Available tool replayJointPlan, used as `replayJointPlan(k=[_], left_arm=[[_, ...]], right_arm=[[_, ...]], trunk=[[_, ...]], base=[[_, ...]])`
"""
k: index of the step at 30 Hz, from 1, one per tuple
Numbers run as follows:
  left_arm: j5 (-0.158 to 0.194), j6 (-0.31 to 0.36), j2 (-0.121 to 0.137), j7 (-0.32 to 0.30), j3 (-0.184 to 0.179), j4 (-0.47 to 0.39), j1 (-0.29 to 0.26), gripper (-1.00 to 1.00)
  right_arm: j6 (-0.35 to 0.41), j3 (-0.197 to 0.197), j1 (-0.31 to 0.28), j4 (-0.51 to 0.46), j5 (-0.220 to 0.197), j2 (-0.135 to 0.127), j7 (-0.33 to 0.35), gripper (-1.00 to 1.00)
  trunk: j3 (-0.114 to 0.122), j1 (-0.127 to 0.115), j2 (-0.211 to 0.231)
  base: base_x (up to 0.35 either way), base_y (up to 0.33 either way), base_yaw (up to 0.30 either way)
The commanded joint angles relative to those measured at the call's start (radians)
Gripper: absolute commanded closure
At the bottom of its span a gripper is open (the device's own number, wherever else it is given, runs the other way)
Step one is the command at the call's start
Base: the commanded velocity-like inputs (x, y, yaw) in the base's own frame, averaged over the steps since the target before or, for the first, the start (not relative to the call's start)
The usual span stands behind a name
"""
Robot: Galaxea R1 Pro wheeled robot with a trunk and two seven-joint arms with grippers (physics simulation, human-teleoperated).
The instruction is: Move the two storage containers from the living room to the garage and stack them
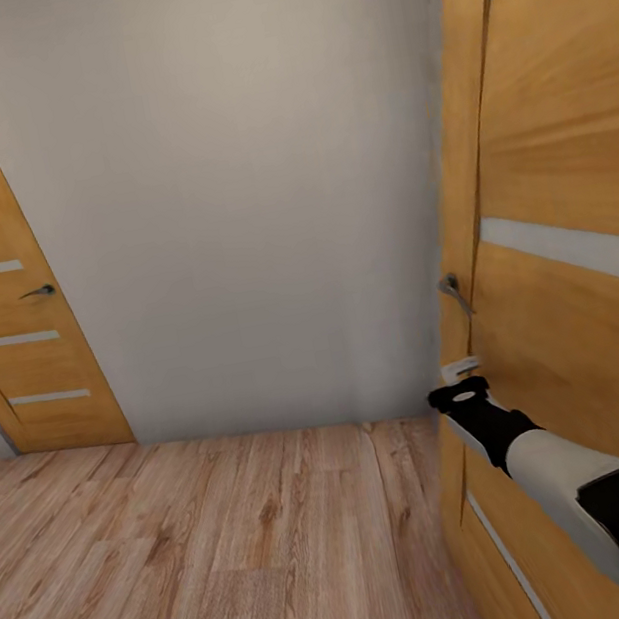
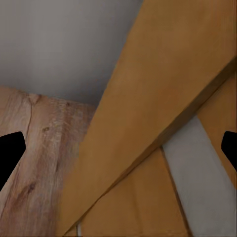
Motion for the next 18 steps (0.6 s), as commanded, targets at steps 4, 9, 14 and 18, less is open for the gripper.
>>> replayJointPlan(k=[4,9,14,18], left_arm=[[0.010,-0.003,0.000,0.000,0.001,0.001,0.000,-1.00],[0.010,-0.003,0.000,0.000,0.001,0.001,0.000,-1.00],[0.010,-0.003,0.000,0.000,0.001,0.001,0.000,-1.00],[0.010,-0.003,0.000,0.000,0.001,0.001,0.000,-1.00]], right_arm=[[0.002,-0.017,0.000,-0.003,0.002,-0.036,-0.004,-1.00],[0.001,-0.022,0.000,-0.002,0.002,-0.066,-0.005,-1.00],[-0.001,-0.025,0.000,-0.002,0.001,-0.116,-0.004,-1.00],[0.000,-0.026,0.000,-0.002,0.001,-0.132,-0.004,-1.00]], trunk=[[-0.001,0.000,-0.001],[-0.001,0.000,-0.001],[-0.001,0.000,-0.001],[-0.001,0.000,-0.001]], base=[[0.000,0.000,0.000],[0.000,0.000,0.000],[0.000,0.000,0.000],[0.000,0.000,0.000]])
